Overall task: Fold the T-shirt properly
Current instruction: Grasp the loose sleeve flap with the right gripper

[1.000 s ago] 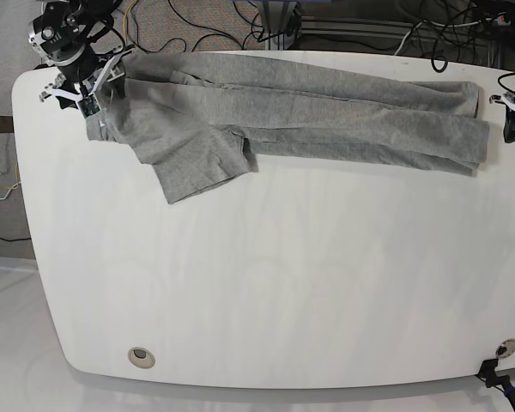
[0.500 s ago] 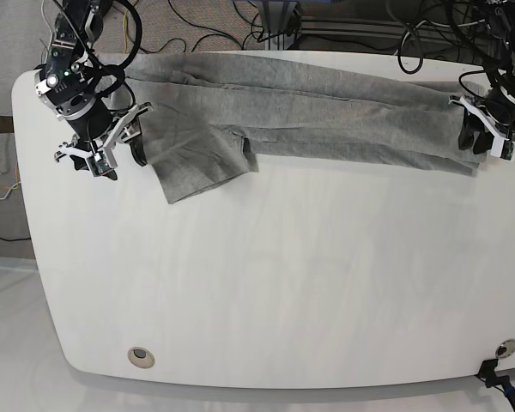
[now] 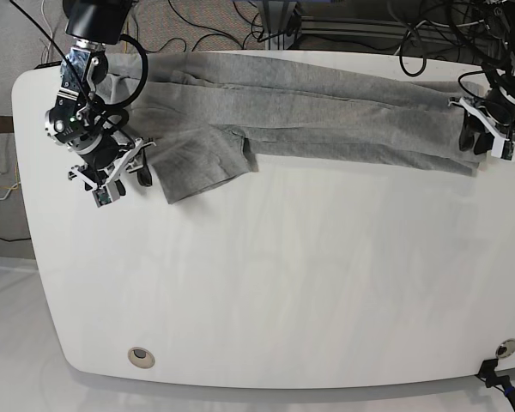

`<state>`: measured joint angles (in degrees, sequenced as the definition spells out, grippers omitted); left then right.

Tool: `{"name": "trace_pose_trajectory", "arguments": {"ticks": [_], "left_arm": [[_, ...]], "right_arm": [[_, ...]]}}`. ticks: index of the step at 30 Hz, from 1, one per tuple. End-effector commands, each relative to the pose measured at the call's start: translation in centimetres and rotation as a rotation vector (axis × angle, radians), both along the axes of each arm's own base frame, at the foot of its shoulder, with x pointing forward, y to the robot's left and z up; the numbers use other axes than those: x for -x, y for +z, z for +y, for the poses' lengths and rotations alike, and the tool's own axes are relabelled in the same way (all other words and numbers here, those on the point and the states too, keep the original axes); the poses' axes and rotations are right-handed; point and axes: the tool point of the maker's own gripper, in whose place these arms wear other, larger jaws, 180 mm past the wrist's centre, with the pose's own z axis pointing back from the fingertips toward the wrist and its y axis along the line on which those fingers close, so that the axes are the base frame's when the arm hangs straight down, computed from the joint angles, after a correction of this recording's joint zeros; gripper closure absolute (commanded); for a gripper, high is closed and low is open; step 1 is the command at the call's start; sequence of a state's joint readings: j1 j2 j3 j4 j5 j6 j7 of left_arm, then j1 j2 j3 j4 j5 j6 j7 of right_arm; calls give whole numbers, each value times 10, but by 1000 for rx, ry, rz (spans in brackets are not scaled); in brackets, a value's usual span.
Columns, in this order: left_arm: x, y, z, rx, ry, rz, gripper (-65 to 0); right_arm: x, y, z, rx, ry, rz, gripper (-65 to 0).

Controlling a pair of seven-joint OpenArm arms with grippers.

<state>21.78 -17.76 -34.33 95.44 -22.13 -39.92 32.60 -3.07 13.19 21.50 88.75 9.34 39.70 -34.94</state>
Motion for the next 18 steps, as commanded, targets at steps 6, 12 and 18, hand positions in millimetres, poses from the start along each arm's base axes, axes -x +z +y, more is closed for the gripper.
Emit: {"name": "trace_pose_trajectory", "arguments": {"ticks": [6,12,18], "left_arm": [[-8,16,2,-9,-14,-52,-178],[-9,16,3,-12,-15,-52,-178],[-9,17,3,-12,-15,-54,-178]], "right_arm": [[-8,-25,12,-93,-16,54,-341],[0,-47,31,-114,27,122,-339],[12,-58,70,-108,151,165,-339]]}}
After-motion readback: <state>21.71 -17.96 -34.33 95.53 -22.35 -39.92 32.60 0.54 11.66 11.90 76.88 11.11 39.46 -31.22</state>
